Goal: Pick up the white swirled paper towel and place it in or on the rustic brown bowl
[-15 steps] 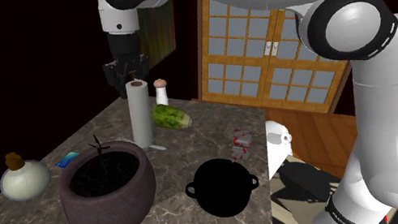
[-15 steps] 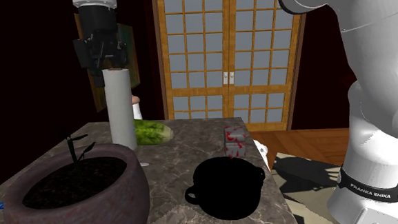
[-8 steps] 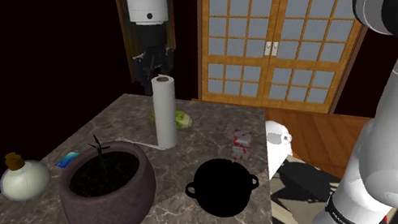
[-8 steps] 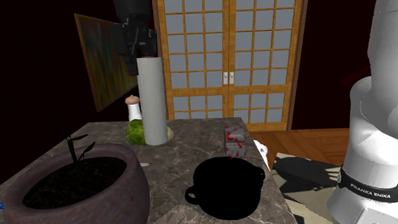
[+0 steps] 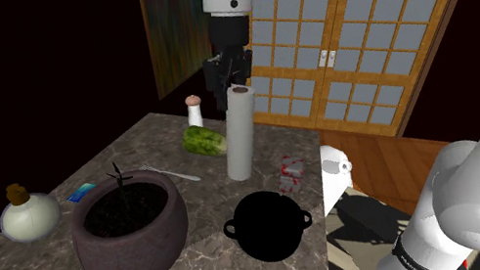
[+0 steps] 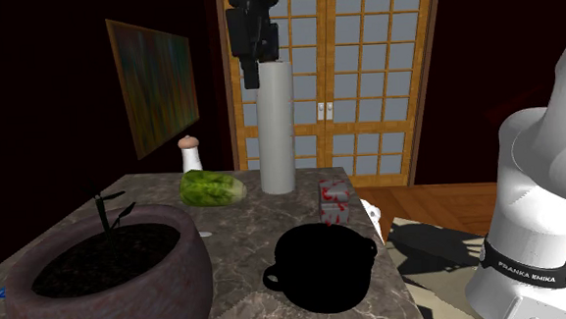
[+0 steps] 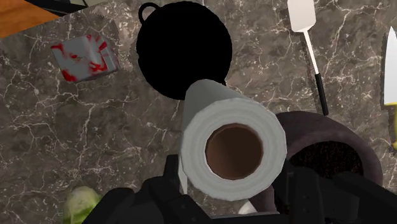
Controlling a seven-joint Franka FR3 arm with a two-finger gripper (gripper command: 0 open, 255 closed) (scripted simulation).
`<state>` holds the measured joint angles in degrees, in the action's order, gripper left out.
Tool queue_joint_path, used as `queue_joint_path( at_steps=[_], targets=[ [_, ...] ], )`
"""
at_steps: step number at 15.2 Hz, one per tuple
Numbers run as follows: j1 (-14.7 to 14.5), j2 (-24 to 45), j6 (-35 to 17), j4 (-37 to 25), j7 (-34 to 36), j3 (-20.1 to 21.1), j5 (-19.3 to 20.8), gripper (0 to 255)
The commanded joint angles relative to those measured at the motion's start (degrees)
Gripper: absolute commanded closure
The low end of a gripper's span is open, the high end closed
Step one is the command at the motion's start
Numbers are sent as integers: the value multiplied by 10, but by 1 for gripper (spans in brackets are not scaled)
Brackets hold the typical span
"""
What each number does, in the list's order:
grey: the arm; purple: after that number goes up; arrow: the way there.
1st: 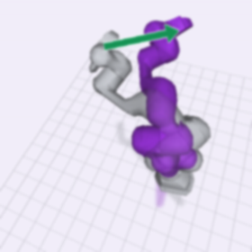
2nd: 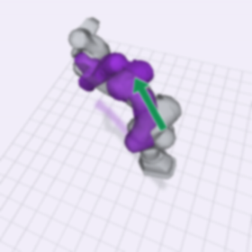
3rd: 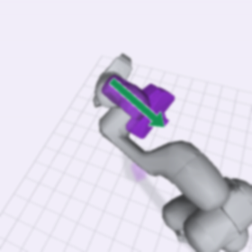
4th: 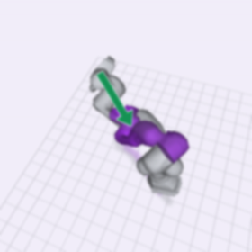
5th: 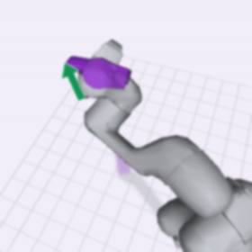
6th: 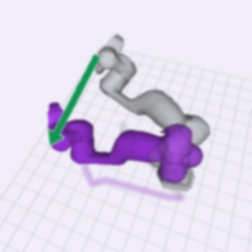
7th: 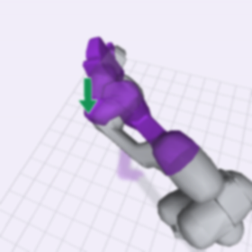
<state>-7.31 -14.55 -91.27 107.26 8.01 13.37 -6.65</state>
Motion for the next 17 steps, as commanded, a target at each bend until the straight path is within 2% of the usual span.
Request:
queue_joint_path(
  at_steps=[1,6,17],
  targets=[
    [0,-49,15,34,-10,-8,-8,255],
    [-3,-141,51,91,-25,-25,-18,255],
    [-6,-159,-30,190,-32,-20,-24,255]
  ],
)
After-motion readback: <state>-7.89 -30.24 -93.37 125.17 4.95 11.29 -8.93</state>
